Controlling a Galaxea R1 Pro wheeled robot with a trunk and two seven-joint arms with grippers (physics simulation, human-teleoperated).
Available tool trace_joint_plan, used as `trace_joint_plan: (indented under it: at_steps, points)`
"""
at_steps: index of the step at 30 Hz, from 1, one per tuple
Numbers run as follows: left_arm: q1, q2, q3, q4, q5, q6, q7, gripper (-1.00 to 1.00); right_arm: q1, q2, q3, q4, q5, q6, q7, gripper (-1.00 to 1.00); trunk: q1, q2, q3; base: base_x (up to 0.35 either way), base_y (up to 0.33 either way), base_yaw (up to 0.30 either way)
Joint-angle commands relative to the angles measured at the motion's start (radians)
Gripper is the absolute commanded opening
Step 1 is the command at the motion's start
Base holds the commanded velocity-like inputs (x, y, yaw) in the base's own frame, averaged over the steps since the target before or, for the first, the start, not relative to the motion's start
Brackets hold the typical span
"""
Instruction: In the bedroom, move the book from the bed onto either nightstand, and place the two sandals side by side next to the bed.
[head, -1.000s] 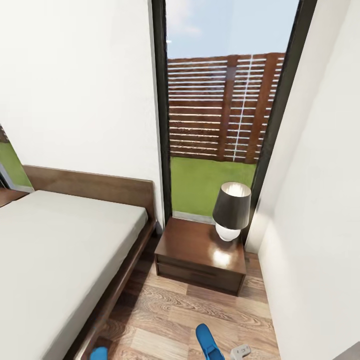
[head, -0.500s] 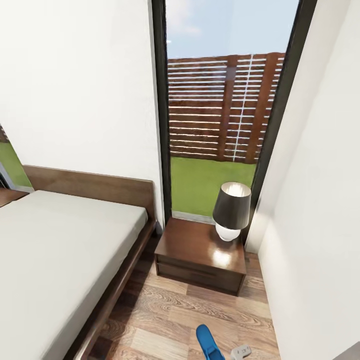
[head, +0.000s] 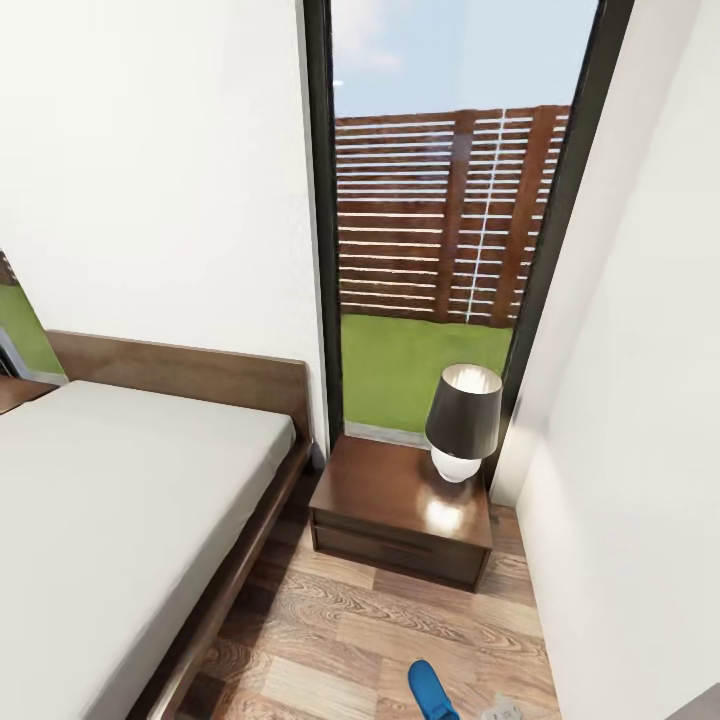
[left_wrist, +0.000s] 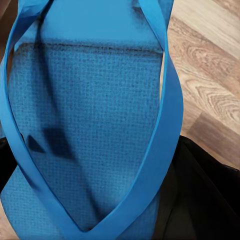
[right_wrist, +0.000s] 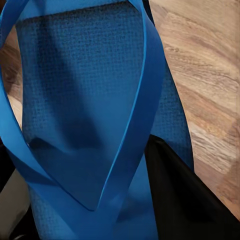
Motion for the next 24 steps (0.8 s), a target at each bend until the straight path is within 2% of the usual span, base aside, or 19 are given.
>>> trace_joint_plan:
  at_steps: [1,19,24]
  points:
    - [0.001,0.0,-0.004,0.0,0.004,-0.003,0.003,-1.0,0.005,-0.004,-0.004,-0.003,0.0,0.007,0.006,-1.0,0.001,-0.002,-0.002,0.0,0.0,0.0]
    - [0.008,-0.001,-0.014,0.001,0.004,-0.005,0.002,-1.0,0.029,-0.012,-0.008,-0.002,-0.003,0.005,0.002,-1.0,0.001,-0.002,-0.002,0.0,0.0,0.0]
    - [0.012,-0.001,-0.015,0.0,0.004,-0.005,0.001,-1.0,0.045,-0.012,-0.027,-0.002,-0.003,0.003,0.005,-1.0,0.001,-0.002,-0.002,0.0,0.0,0.0]
